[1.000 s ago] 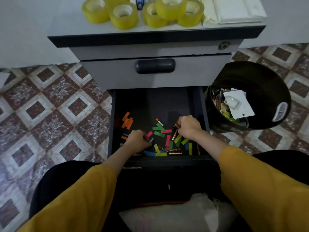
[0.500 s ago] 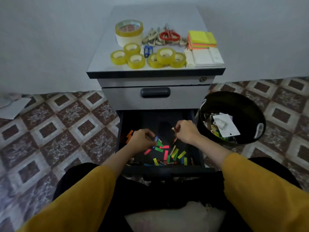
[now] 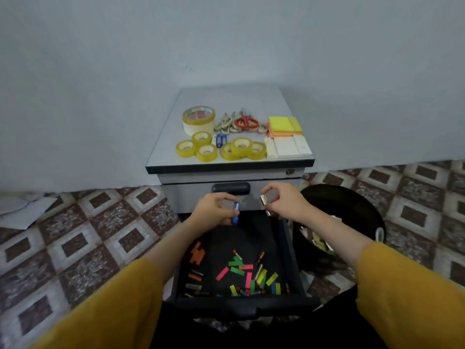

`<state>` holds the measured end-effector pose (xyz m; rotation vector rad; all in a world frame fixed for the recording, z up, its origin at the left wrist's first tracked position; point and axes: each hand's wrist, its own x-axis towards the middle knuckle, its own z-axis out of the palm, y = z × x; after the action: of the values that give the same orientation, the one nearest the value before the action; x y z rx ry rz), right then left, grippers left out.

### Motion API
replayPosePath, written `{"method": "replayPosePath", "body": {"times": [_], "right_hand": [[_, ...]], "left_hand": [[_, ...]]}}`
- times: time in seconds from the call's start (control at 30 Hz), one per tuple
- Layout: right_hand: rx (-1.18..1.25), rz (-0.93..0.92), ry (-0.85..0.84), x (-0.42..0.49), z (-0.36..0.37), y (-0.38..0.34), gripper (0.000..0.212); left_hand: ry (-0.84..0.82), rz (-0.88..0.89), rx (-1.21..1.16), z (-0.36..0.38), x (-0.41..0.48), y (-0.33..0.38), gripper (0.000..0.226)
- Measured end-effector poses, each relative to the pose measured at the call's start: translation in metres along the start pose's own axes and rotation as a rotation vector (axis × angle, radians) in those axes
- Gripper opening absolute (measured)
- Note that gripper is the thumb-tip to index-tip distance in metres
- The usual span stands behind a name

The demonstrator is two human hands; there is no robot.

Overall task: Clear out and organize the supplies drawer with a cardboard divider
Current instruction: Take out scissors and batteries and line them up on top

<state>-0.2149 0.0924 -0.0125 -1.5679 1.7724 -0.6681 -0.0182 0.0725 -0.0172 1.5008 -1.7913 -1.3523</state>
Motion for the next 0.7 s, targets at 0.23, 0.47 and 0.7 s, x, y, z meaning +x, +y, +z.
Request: {"method": "replayPosePath", "body": {"times": [0.23, 0.47, 0.7], "right_hand": [[0.06, -0.073, 0.123, 0.017, -0.037, -0.035, 0.023], [0.127, -0.118, 0.199, 0.041, -0.062, -0.058, 0.023], [0.164, -0.102, 0.241, 0.069, -0.073, -0.056, 0.024]], "left_hand": [[0.003, 0.119, -0.088, -0.025, 0.01, 0.069, 0.025], [0.18, 0.139, 0.023, -0.054, 0.042, 0.113, 0.026], [0.341, 0.126, 0.143, -0.08, 0.091, 0.132, 0.023]]}}
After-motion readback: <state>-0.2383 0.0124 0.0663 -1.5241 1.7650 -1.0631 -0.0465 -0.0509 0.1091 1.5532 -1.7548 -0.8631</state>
